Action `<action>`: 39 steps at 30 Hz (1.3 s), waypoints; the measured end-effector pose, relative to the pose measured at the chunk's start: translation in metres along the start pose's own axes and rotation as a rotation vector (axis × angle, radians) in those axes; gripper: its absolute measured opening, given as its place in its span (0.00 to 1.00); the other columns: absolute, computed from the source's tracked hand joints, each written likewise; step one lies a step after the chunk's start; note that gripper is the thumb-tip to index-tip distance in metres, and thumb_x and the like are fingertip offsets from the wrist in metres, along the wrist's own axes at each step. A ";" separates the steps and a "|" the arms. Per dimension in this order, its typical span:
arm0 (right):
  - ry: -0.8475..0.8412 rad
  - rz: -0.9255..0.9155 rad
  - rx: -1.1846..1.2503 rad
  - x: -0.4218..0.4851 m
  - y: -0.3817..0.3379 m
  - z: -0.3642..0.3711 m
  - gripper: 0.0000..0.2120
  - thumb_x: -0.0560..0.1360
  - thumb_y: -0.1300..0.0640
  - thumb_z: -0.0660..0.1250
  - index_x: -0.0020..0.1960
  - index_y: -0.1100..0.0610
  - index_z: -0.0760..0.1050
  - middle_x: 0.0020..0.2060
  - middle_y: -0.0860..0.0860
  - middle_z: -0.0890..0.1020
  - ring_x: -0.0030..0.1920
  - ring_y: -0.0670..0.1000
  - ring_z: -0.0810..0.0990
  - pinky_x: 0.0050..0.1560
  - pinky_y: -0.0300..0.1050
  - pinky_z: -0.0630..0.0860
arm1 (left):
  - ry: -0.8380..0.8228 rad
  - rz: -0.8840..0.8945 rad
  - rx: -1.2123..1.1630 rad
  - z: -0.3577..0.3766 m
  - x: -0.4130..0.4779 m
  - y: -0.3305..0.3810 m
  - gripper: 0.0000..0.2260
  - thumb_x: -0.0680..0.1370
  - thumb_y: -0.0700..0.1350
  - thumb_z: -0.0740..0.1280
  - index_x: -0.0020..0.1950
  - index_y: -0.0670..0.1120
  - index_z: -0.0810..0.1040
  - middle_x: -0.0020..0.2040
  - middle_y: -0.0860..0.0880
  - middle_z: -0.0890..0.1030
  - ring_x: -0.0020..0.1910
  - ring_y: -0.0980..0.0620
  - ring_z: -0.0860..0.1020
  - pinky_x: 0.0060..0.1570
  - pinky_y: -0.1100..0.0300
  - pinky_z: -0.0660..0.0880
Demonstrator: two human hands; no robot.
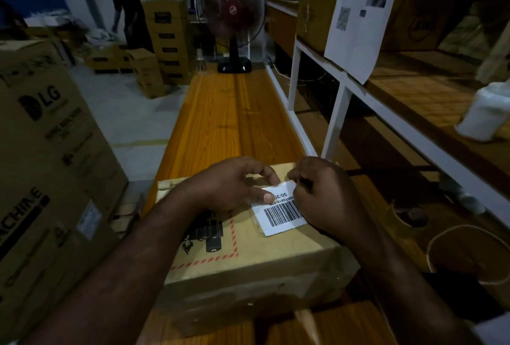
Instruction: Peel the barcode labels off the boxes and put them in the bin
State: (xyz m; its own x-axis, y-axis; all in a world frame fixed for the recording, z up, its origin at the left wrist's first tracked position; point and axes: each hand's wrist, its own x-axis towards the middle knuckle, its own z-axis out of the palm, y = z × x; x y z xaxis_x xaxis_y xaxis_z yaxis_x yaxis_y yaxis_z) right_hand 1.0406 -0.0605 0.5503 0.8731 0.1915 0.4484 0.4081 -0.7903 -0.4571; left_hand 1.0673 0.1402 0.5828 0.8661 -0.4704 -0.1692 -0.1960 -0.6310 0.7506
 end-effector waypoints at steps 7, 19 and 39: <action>0.062 -0.017 0.036 0.002 0.006 0.004 0.05 0.71 0.56 0.63 0.41 0.54 0.78 0.39 0.49 0.80 0.39 0.45 0.80 0.35 0.46 0.80 | 0.010 -0.048 -0.037 0.000 0.014 0.015 0.07 0.76 0.44 0.73 0.53 0.49 0.80 0.49 0.51 0.84 0.47 0.54 0.84 0.40 0.60 0.82; 0.121 0.092 0.305 0.002 0.012 -0.001 0.03 0.77 0.59 0.66 0.44 0.53 0.77 0.35 0.46 0.80 0.38 0.44 0.80 0.33 0.42 0.77 | -0.092 0.030 0.157 0.005 0.038 0.023 0.03 0.75 0.47 0.74 0.47 0.51 0.83 0.49 0.52 0.84 0.51 0.54 0.81 0.55 0.51 0.79; 0.012 -0.009 0.114 -0.019 0.009 -0.012 0.06 0.71 0.54 0.71 0.43 0.57 0.79 0.41 0.50 0.79 0.43 0.42 0.77 0.38 0.33 0.72 | -0.072 0.099 0.049 0.006 0.030 0.015 0.04 0.76 0.46 0.72 0.48 0.53 0.79 0.66 0.50 0.74 0.61 0.55 0.76 0.58 0.56 0.77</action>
State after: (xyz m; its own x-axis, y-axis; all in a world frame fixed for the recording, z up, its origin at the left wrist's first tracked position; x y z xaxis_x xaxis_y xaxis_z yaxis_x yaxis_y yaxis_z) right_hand 1.0242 -0.0780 0.5469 0.8662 0.1911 0.4617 0.4444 -0.7171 -0.5370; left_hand 1.0875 0.1129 0.5853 0.8063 -0.5742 -0.1425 -0.3031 -0.6077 0.7341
